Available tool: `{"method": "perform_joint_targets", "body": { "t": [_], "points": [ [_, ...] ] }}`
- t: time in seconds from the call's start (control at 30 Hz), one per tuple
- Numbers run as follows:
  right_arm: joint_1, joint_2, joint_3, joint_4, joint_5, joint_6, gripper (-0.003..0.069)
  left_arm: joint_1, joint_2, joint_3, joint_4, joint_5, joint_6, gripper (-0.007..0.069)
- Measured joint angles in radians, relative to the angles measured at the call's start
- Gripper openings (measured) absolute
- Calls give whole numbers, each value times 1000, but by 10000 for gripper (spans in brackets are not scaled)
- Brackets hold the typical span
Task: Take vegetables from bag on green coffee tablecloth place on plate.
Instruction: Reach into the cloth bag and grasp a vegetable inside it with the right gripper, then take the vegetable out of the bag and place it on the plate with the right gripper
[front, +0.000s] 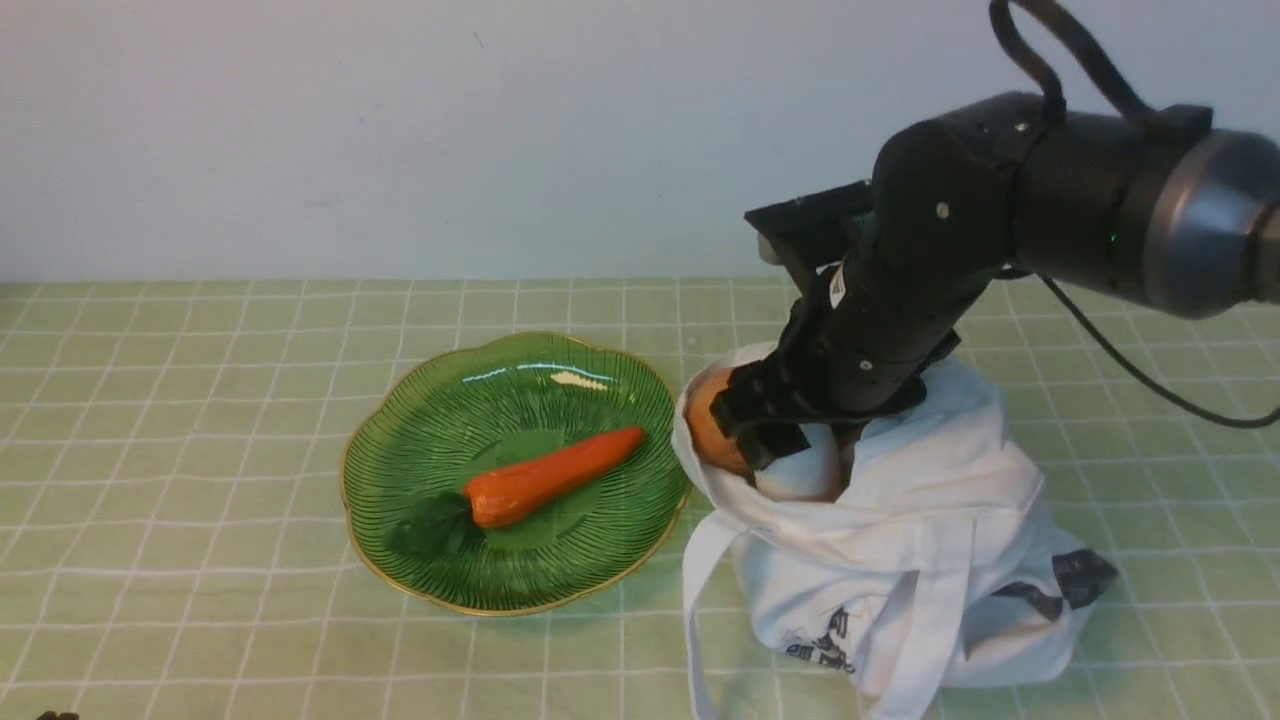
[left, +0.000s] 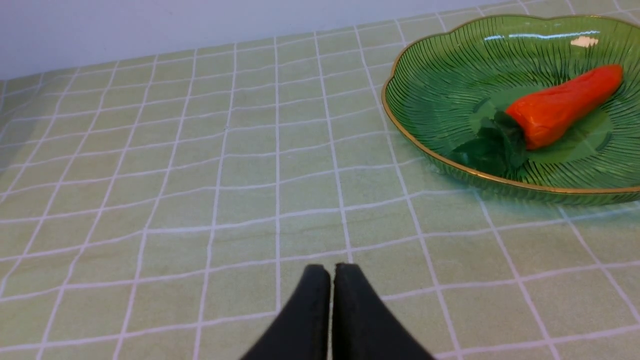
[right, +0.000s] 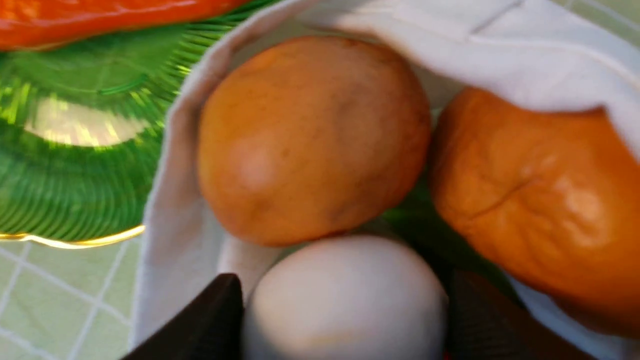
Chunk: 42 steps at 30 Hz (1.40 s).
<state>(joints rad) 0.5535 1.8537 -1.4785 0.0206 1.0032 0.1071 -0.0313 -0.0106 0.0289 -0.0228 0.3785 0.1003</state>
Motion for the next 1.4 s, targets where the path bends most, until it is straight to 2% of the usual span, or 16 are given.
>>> {"method": "perform_joint_targets", "body": {
  "t": [0.2, 0.43, 0.57, 0.67, 0.73, 0.87, 1.3, 1.37, 1.4],
  "points": [
    [0, -47, -11, -64, 54, 22, 457, 0, 0, 0, 0, 0, 0, -5],
    [0, -175, -110, -58, 71, 47, 457, 0, 0, 0, 0, 0, 0, -5],
    [2, -218, -178, 59, 0, 24, 457, 0, 0, 0, 0, 0, 0, -5],
    [31, -204, -190, 214, -90, -76, 457, 0, 0, 0, 0, 0, 0, -5],
    [59, -162, -192, 299, -106, -141, 457, 0, 0, 0, 0, 0, 0, -5],
    [100, -55, -192, 406, -109, -182, 457, 0, 0, 0, 0, 0, 0, -5],
    [120, 187, -191, 502, -178, -222, 457, 0, 0, 0, 0, 0, 0, -5],
    [120, 194, -191, 493, -180, -225, 469, 0, 0, 0, 0, 0, 0, -5],
    [120, 196, -191, 460, -180, -226, 499, 0, 0, 0, 0, 0, 0, -5]
  ]
}}
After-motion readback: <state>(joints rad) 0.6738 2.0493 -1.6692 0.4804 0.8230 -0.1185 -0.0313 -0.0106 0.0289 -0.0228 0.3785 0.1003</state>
